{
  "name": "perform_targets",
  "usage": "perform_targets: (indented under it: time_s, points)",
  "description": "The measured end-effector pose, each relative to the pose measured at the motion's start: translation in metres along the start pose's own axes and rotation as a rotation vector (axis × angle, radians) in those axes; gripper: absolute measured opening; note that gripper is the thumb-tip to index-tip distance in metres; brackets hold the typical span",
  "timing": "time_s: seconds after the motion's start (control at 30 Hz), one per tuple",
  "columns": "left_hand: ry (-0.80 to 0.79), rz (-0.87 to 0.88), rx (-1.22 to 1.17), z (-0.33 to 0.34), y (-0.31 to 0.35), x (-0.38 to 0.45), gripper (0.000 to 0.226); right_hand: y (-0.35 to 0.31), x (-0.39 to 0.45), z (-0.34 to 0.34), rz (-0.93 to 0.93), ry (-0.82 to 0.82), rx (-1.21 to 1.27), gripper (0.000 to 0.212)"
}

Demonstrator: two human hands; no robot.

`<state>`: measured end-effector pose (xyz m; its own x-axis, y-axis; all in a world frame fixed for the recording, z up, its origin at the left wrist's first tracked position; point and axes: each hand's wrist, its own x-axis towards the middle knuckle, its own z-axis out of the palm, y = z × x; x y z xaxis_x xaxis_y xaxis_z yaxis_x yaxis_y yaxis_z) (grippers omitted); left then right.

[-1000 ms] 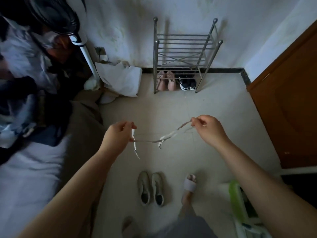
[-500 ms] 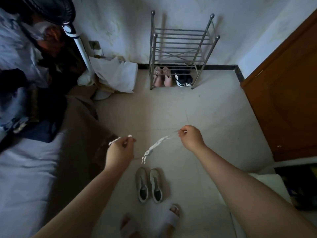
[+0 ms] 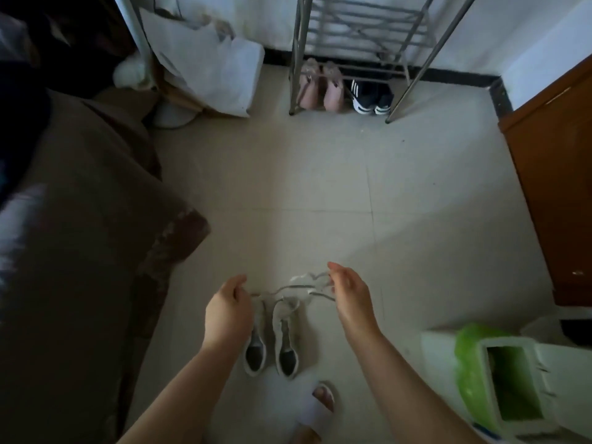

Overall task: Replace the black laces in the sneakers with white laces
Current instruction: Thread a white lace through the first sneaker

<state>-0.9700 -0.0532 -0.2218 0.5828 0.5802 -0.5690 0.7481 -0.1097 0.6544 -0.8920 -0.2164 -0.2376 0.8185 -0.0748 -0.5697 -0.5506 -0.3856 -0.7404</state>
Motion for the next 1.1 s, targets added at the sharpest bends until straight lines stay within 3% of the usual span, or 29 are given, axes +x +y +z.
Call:
perform_targets:
  time_s: [0.1,0.2,0.4,0.5,0.63,0.7,0.8,0.97,1.1]
  points:
    - [-0.027,0.001,0.02,0.037,-0.038,0.046,0.03,0.057,0.051,0.039,0.041,0.05,-0.012,0.016]
    - [-0.032,0.055,0.033,0.071,-0.077,0.091,0.023,0.103,0.103,0.079,0.104,0.102,0.066,0.029]
    - [0.097,0.219,0.128,0.125,-0.169,0.182,0.017,0.186,0.203,0.099,0.101,0.226,0.172,0.042]
    - [0.13,0.218,0.129,0.153,-0.211,0.223,0.011,0.235,0.244,0.095,0.051,0.296,0.157,0.029]
    - [0.119,0.26,0.07,0.2,-0.254,0.253,0.025,0.302,0.282,0.11,0.029,0.193,0.133,0.008]
    - [0.11,0.299,0.067,0.219,-0.274,0.265,0.026,0.329,0.299,0.125,0.03,0.153,0.143,0.011]
    - [0.149,0.385,0.107,0.236,-0.292,0.293,0.025,0.342,0.324,0.134,-0.032,0.137,0.111,0.013]
    - [0.262,0.492,0.175,0.229,-0.279,0.355,0.027,0.309,0.383,0.107,-0.186,0.136,0.032,0.016]
    - [0.211,0.496,0.394,0.222,-0.263,0.387,0.026,0.277,0.416,0.094,-0.274,0.131,-0.116,0.009]
